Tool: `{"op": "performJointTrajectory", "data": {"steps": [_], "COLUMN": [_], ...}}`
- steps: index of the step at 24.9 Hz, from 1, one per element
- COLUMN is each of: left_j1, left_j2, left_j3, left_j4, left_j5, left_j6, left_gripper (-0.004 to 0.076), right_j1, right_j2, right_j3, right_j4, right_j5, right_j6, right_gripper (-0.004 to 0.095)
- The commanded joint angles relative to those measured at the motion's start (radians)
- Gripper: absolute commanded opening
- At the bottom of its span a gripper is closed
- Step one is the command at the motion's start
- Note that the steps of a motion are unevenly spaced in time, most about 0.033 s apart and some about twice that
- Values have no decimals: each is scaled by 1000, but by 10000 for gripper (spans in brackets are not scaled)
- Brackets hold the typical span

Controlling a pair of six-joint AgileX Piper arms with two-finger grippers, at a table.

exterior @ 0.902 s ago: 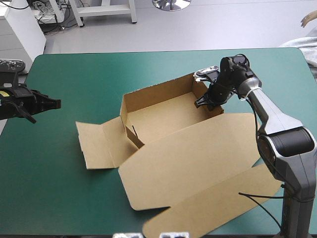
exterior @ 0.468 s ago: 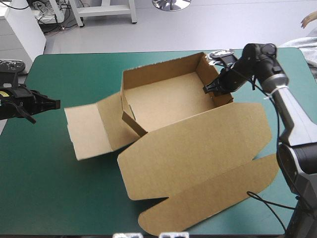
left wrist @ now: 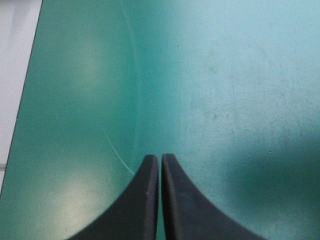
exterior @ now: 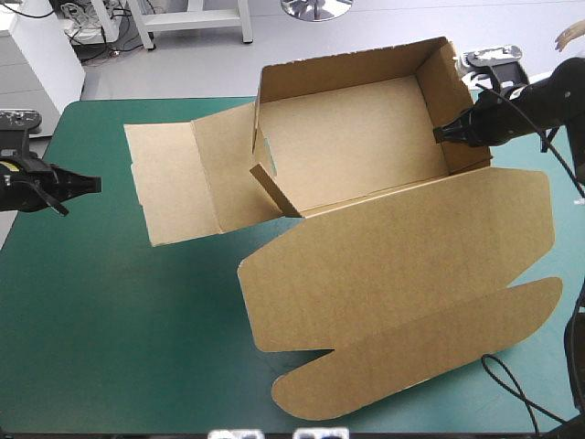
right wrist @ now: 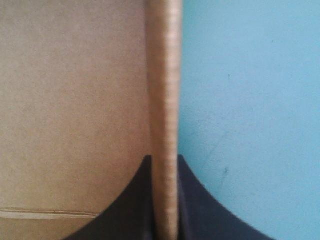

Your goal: Fold the box

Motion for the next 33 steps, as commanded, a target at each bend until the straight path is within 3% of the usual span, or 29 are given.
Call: {"op": "performJointTrajectory", "data": {"steps": [1,5,14,23,28,33], "left_j1": [1,12,32,-137,-173,-173], "left_j2": [32,98,254,332,332,301], "left_j3": [-31,-31,-31,-31,-37,-37], "left_j4": [-17,-58,-637,-979,-1128,-1233], "left_j5": [-46,-63,6,4,168,178], "left_j6": [-13,3,331,424,438,441], "left_gripper": [6,6,6,6,6,6], "right_j1": [-30,-32,-32,-32,-32,-30], "right_j2": [-66,-75,-75,-73,-71,-53], "right_j3": [-21,-21,-21,-21,-21,-21], "right_j4": [93,95,151,157,101,76], "right_j5": [11,11,11,11,11,9], "right_j6": [-8,-11,-11,-11,3,37], "right_gripper": [-19,-19,-19,-19,-19,-19]}}
